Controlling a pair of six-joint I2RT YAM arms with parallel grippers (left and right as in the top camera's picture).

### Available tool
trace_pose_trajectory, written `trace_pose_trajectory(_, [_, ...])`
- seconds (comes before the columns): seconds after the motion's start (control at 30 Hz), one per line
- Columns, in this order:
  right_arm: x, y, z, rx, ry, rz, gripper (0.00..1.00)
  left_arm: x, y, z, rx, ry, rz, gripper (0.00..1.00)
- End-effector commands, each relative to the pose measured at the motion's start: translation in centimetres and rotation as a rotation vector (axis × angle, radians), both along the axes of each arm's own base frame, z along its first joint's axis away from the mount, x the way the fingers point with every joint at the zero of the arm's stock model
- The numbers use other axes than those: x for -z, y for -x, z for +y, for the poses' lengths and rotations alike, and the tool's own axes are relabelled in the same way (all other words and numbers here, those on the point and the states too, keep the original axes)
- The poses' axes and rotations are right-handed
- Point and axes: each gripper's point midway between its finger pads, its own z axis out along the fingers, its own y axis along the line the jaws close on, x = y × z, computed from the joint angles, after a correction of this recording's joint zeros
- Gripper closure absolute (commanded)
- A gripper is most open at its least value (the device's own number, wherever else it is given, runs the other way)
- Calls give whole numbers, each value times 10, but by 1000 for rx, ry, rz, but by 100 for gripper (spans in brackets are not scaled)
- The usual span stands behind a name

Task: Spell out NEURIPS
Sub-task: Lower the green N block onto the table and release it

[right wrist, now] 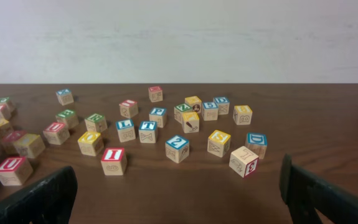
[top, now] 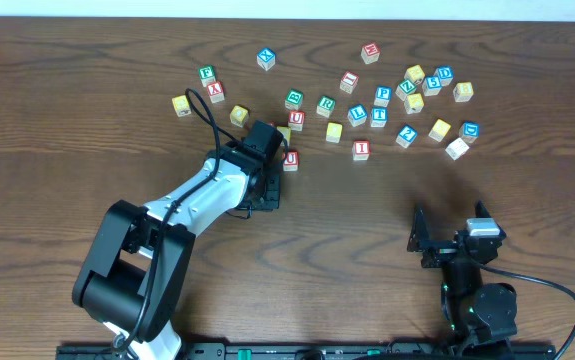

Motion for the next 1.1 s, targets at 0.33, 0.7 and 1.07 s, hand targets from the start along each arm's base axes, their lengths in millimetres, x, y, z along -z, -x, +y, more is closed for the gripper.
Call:
trace_pose_trajectory(0.33, [1,0,-3,15,-12,2,1,13,5,5,14,-37,18,87])
trace_pose_trajectory(0.7, [1,0,-3,15,-12,2,1,13,4,5,13,-36,15,56])
trace_pose_trajectory(1.07, [1,0,-3,15,-12,2,1,5,-1,2,13,-28,2,51])
